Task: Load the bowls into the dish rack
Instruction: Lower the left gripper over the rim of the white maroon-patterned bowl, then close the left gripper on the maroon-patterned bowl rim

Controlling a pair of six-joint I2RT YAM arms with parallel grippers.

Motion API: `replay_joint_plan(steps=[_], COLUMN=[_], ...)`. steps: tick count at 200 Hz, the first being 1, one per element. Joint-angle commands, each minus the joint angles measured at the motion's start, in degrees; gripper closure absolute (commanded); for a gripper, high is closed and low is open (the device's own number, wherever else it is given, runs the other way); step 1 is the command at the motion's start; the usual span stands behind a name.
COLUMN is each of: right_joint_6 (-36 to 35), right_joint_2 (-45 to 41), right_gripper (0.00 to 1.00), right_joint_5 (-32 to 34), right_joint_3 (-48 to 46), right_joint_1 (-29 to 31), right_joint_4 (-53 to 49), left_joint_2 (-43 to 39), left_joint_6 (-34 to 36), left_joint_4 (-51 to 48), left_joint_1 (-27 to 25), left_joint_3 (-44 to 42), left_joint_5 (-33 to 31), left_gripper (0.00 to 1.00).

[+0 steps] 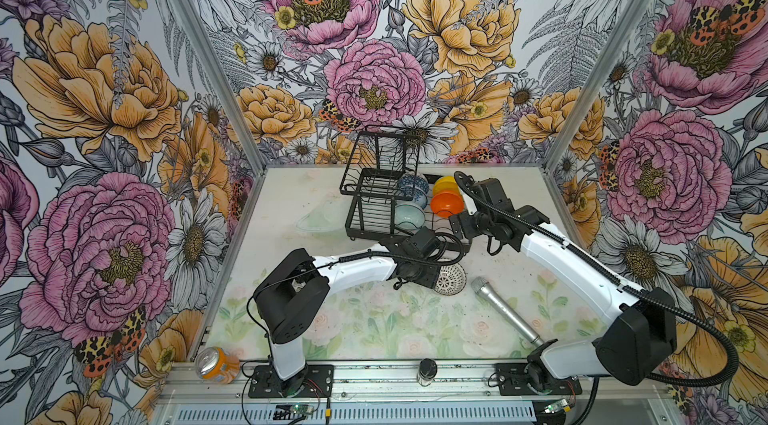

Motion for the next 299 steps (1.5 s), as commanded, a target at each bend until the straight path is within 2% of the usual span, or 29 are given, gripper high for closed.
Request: replay_joint_plan(steps=[1,88,119,177,212,241,246,299], right_joint_6=[0.04,-0.35,-0.31,-0.61,-0.66,-0.75,-0.81,-0.62], right_joint_2=[-0.92,-1.18,-1.36,-1.77,-2.03,-2.38,-2.41,-4.2], right_gripper=[0.01,0.01,0.01,0.0,0.01,0.01,0.0,0.01], right_joint_5=[-0.73,-0.82,-0.81,-0.68,-0.68,-1.04,-1.1,-2.01], right_joint_3=[-0.22,-1.09,-1.37,-1.96,-2.07,-2.14,-2.08,-2.28], right_joint_1=[-0.22,-0.27,-0.31,-0.31,-0.36,-0.39,-0.39,-0.55], right_joint_4=[-0.06,-0.03,-0.04,-0.04,-0.07,-0.12,-0.13,-0.28], left_joint_2=[0.83,4.66,5.02,4.44,3.01,2.02,-0.37,-5.38], left_joint_6=[-0.94,-1.07,-1.15,-1.42,-1.52,-1.43,-1.38,-0.13], left_joint_4=[1.43,2.04,2.03,1.92,1.96,1.82,1.72,0.13], left_joint_1=[-0.35,-0.34,-0.34,-0.08,0.41,0.91,0.98,1.63], left_joint_3=[1.64,2.4,2.57,2.17,1.34,0.25,0.06,-0.87], left_joint_5=[0.98,1.51,1.57,1.12,0.85,0.48,0.38,-1.09], left_gripper=[0.36,0.5,0.58,0.8,1.0,1.0,1.0,1.0])
